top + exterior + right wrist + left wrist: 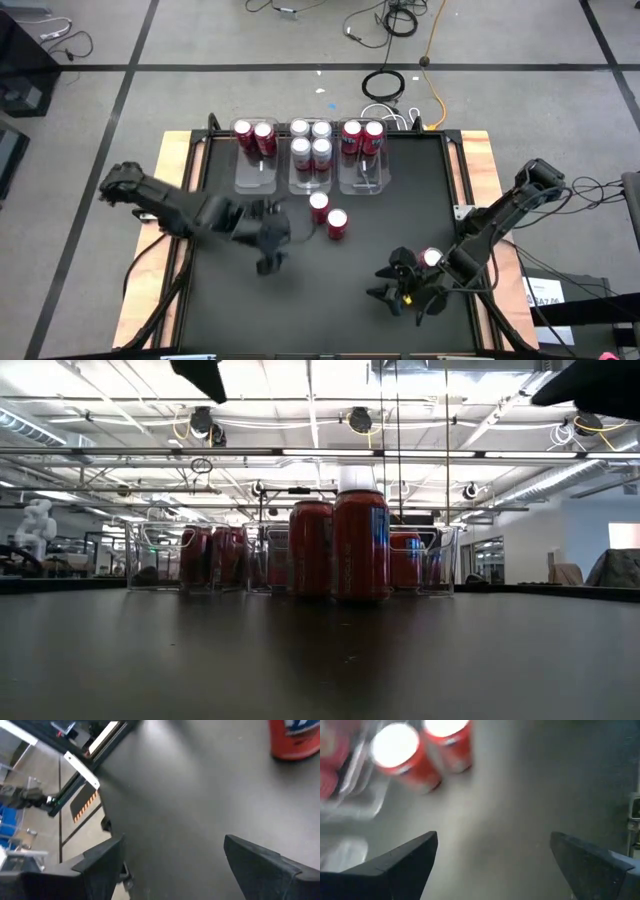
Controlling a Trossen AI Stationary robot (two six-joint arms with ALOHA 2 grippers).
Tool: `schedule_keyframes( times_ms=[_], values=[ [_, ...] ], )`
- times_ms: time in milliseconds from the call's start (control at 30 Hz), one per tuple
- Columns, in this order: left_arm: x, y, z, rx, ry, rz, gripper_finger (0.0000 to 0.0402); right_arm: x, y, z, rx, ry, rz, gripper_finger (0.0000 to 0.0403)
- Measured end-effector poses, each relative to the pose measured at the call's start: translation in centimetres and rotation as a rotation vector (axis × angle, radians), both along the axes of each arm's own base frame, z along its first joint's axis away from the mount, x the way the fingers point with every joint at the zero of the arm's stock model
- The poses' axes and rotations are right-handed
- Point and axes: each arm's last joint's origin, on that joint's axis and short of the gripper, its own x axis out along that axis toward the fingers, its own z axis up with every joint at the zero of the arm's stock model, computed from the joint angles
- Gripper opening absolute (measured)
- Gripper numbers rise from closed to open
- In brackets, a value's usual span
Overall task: Sort soda cans
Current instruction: Move the top red soda can to the center of the table
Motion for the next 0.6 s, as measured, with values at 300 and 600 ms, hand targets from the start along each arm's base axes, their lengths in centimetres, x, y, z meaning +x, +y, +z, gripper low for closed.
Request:
schedule_keyframes(
  times_ms=[300,600],
  values=[
    [-4.1,-3.9,-9.7,-0.124,-0.265,-0.131,0.0396,1.8,-1.7,0.4,-0.015,-0.053,-0.067,0.0329],
    [-7.9,-3.5,-12.3,-0.215,-0.362,-0.184,0.0396,4.5,-3.9,3.7,-0.138,-0.137,-0.043,0.0329]
  ],
)
